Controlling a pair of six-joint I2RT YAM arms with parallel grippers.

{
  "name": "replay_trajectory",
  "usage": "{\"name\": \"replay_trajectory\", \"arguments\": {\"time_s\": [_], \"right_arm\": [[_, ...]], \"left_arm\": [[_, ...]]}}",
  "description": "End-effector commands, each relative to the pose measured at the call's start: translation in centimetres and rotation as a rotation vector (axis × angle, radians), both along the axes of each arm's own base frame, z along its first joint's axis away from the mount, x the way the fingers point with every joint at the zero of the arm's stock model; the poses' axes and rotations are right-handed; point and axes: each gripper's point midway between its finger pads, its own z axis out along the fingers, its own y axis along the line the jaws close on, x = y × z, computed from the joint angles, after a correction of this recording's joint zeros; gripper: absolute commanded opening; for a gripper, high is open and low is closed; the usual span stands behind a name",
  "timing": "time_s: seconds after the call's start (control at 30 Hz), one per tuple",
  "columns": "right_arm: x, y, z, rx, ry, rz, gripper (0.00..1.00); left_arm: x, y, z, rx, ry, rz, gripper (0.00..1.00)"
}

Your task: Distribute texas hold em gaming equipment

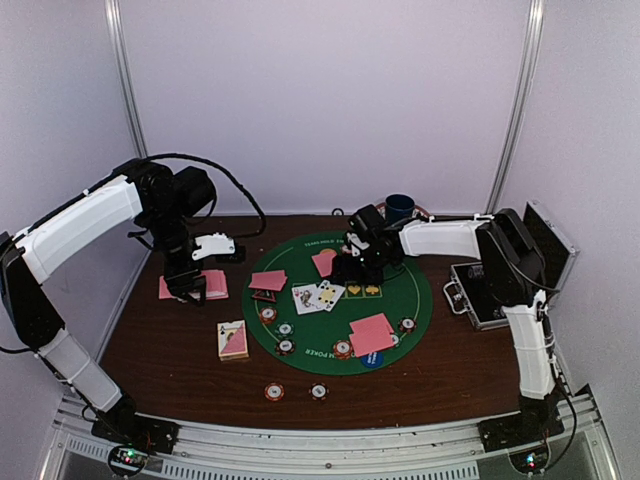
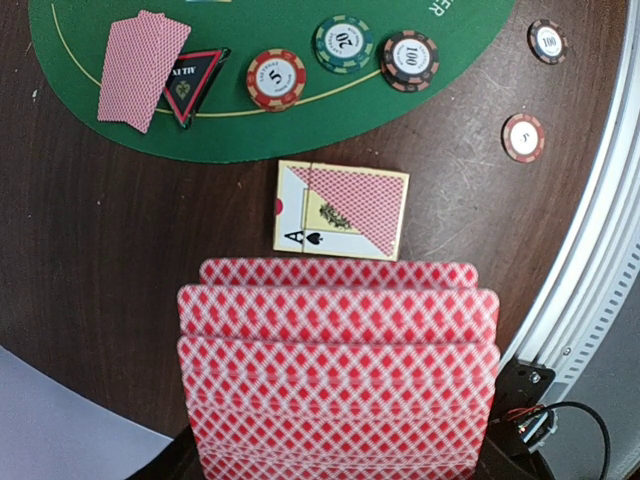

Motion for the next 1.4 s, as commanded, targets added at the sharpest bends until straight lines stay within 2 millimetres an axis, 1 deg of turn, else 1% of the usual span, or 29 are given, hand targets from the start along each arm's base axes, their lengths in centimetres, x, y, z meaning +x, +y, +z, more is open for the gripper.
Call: {"name": "replay_trajectory", "arguments": {"time_s": [0.0, 0.1, 0.2, 0.27, 0.33, 0.37, 0.43, 0.5, 0.63, 0.73, 0.8, 0.9, 1.07, 1.13, 1.37], "right_arm": [[-0.5, 1.5, -0.9, 0.066, 0.058, 0.016, 0.81], [-0.3, 1.7, -0.7, 0.059, 0.048, 0.030, 0.81], [0.3, 1.4, 0.2, 0.026, 0.009, 0.040, 0.81], [0.8, 1.3, 1.7, 0.016, -0.030, 0.042, 0.81], [1.1, 1.3, 4.2, 0.044, -0.083, 0.037, 0.82], [1.1, 1.5, 5.4, 0.069, -0.099, 0.033, 0.82], [0.5, 2.3, 7.5, 0.141, -0.108, 0.026, 0.83], [-0.5, 3.4, 9.4, 0.202, -0.112, 0.033, 0.84], [-3.9, 6.6, 12.6, 0.361, -0.081, 0.078, 0.86], [-6.7, 9.4, 14.4, 0.529, -0.017, 0.118, 0.87], [-8.7, 11.3, 15.3, 0.613, 0.034, 0.152, 0.87], [-10.9, 13.6, 16.4, 0.723, 0.091, 0.186, 0.88], [-13.3, 16.7, 17.5, 0.880, 0.196, 0.228, 0.88], [-14.1, 17.8, 17.3, 0.911, 0.228, 0.242, 0.88], [-15.5, 20.1, 17.7, 0.983, 0.293, 0.279, 0.90]], "left_arm": [[0.4, 0.1, 1.0, -0.016, -0.028, 0.017, 0.00], [0.4, 0.1, 1.0, -0.015, -0.029, 0.017, 0.00], [0.5, 0.1, 1.0, -0.013, -0.028, 0.017, 0.00], [0.5, 0.0, 1.0, -0.014, -0.027, 0.017, 0.00], [0.5, 0.0, 1.0, -0.017, -0.027, 0.018, 0.00], [0.6, -0.1, 1.1, -0.017, -0.030, 0.019, 0.00], [0.7, -0.2, 1.1, -0.021, -0.031, 0.018, 0.00], [0.8, -0.3, 1.0, -0.024, -0.029, 0.020, 0.00], [0.9, -0.4, 0.9, -0.025, -0.028, 0.025, 0.00], [1.0, -0.5, 0.9, -0.029, -0.032, 0.026, 0.00], [1.2, -0.6, 0.9, -0.032, -0.036, 0.029, 0.00], [1.3, -0.8, 0.8, -0.039, -0.035, 0.034, 0.00], [1.4, -0.9, 1.1, -0.049, -0.038, 0.039, 0.00], [1.4, -0.9, 1.0, -0.048, -0.038, 0.038, 0.00], [1.4, -0.9, 1.2, -0.051, -0.042, 0.038, 0.00]]}}
